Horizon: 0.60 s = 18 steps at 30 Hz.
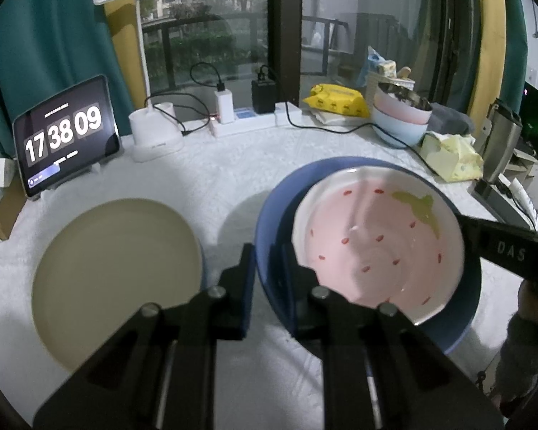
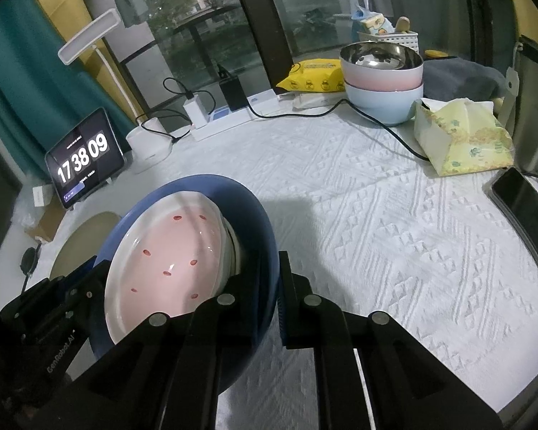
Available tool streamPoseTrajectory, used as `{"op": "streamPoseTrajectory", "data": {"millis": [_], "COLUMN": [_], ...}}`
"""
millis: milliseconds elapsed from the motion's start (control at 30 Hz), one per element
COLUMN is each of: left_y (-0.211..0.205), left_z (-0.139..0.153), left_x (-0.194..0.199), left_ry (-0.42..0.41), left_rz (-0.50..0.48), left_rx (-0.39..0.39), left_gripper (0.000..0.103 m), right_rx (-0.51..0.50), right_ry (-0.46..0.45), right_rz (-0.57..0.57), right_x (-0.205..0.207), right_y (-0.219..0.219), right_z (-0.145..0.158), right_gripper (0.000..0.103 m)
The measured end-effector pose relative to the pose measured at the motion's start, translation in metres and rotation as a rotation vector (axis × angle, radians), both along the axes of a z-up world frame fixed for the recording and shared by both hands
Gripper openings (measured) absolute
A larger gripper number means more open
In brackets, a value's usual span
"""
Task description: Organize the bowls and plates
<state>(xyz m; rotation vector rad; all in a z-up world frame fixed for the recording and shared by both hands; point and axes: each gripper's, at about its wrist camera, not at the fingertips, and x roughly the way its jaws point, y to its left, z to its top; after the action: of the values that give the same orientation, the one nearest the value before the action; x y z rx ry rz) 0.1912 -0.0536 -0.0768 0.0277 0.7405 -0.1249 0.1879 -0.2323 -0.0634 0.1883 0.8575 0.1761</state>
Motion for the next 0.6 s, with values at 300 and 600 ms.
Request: {"op": "streamPoseTrajectory", "data": {"millis": [300, 600], "left_y": [-0.003, 0.000], "left_z": [0.008, 0.025], "left_x": [-0.006, -0.011], "left_ry": [-0.019, -0.064], "left_rz": [-0.008, -0.009], "left_rx": [-0.007, -0.015], "left_gripper": [0.014, 0.014], "right_rx": [-0.009, -0.003], "right_ry": [-0.031, -0.056], "right_rz": [-0.007, -0.009], "right_x": [-0.006, -0.009], "right_y": [0.000, 0.002], "right_z": [0.013, 0.029], "right_gripper": [0.009, 0.009]}}
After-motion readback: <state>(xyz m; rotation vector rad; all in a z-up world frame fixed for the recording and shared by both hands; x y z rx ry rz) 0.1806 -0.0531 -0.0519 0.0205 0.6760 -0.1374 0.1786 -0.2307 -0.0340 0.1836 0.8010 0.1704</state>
